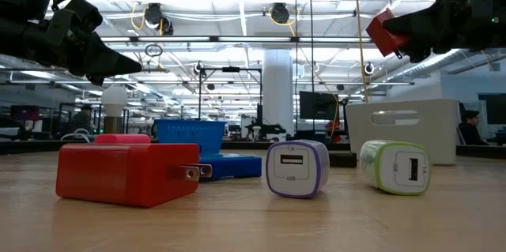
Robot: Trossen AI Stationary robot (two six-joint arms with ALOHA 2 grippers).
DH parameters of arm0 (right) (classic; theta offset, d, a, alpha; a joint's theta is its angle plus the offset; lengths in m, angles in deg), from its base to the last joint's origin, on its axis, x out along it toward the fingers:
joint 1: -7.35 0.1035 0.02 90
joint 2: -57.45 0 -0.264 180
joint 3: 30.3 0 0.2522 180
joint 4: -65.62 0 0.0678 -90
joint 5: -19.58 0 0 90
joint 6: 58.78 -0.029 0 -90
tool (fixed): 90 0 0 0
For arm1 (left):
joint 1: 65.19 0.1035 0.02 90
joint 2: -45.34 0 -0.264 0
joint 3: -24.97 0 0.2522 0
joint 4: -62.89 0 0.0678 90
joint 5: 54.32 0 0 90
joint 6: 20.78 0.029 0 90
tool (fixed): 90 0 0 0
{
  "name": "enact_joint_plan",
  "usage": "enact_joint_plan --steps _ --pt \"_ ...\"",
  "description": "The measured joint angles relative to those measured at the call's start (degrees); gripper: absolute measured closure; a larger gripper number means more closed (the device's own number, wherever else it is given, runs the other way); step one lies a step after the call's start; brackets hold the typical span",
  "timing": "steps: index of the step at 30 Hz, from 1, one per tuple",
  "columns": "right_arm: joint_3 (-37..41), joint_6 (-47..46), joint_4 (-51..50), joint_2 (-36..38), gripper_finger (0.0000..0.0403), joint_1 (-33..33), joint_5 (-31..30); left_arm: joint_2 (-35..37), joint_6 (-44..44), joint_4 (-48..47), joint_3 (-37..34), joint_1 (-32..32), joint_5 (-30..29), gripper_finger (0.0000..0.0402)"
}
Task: Pick & Place Office items
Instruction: Put the right red charger adapter into the gray bin
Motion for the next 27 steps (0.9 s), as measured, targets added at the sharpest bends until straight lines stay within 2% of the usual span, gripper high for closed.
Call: enact_joint_plan --steps 11,18,27 --pt "-6.49 2.77 -1.02 -7.36 0.0195 0.26 -0.12 0.01 0.07 0.0 0.0 0.0 -0.02 0.0376" --pt "-13.03 2.66 -7.96 -13.71 0.0195 0.26 -0.63 -0.01 0.0 0.0 0.0 0.0 -0.08 0.0376" --pt "-24.59 -5.75 -28.78 -20.01 0.0195 0.17 -5.74 0.0 -0.11 -0.02 0.0 0.0 -0.07 0.0376"
